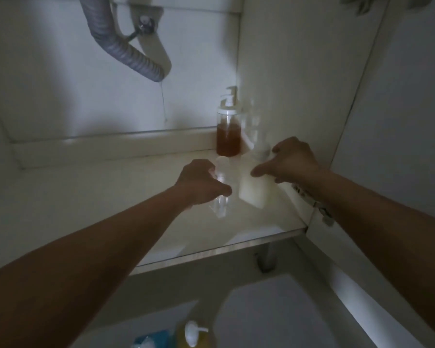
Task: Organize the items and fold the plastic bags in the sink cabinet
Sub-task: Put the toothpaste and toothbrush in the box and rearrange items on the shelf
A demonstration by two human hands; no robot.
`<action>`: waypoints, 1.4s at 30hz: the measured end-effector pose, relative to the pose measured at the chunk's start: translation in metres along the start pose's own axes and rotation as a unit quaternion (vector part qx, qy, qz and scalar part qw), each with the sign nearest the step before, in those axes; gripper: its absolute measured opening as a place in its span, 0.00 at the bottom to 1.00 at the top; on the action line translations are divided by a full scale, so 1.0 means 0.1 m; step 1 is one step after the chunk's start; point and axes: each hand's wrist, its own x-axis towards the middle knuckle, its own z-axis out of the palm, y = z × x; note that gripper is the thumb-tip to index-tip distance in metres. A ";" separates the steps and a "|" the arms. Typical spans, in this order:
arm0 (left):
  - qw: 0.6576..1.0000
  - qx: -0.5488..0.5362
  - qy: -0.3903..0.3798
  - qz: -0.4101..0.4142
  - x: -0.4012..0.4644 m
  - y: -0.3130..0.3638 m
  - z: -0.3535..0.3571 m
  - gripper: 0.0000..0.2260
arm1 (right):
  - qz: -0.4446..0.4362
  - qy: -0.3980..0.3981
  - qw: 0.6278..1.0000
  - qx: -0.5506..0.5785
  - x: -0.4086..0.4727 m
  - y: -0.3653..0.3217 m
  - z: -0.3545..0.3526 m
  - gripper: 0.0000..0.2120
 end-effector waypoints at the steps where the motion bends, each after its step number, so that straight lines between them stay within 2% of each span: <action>1: 1.000 0.000 0.010 -0.003 0.08 -0.03 0.05 0.26 | 0.000 0.012 1.000 -0.016 0.09 -0.01 0.06 0.34; 5: 0.999 -0.015 0.052 -0.004 0.38 -0.11 0.24 0.28 | -0.032 0.072 0.997 -0.026 0.41 -0.01 0.33 0.37; 12: 0.997 -0.044 0.057 -0.011 0.80 -0.27 0.47 0.31 | -0.035 0.124 0.991 0.039 0.86 0.05 0.76 0.28; 18: 0.993 -0.098 0.067 -0.023 1.09 -0.40 0.59 0.29 | -0.047 0.143 0.986 0.069 1.24 0.06 0.99 0.29; 21: 0.992 -0.095 0.079 -0.021 1.25 -0.41 0.63 0.23 | -0.059 0.147 0.985 0.068 1.37 0.06 1.04 0.26; 23: 0.991 -0.096 0.095 -0.022 1.36 -0.43 0.66 0.19 | -0.069 0.148 0.986 0.046 1.47 0.04 1.04 0.27; 29: 0.981 -0.160 0.103 -0.030 1.53 -0.51 0.83 0.18 | -0.088 0.130 0.986 -0.050 1.79 -0.03 1.04 0.26; 36: 0.980 -0.183 0.070 -0.023 1.61 -0.70 1.05 0.23 | -0.093 0.138 0.980 -0.105 2.23 -0.03 1.14 0.17; 42: 0.990 -0.105 0.081 -0.041 1.76 -0.73 1.15 0.27 | -0.105 0.139 0.975 -0.137 2.35 -0.05 1.17 0.13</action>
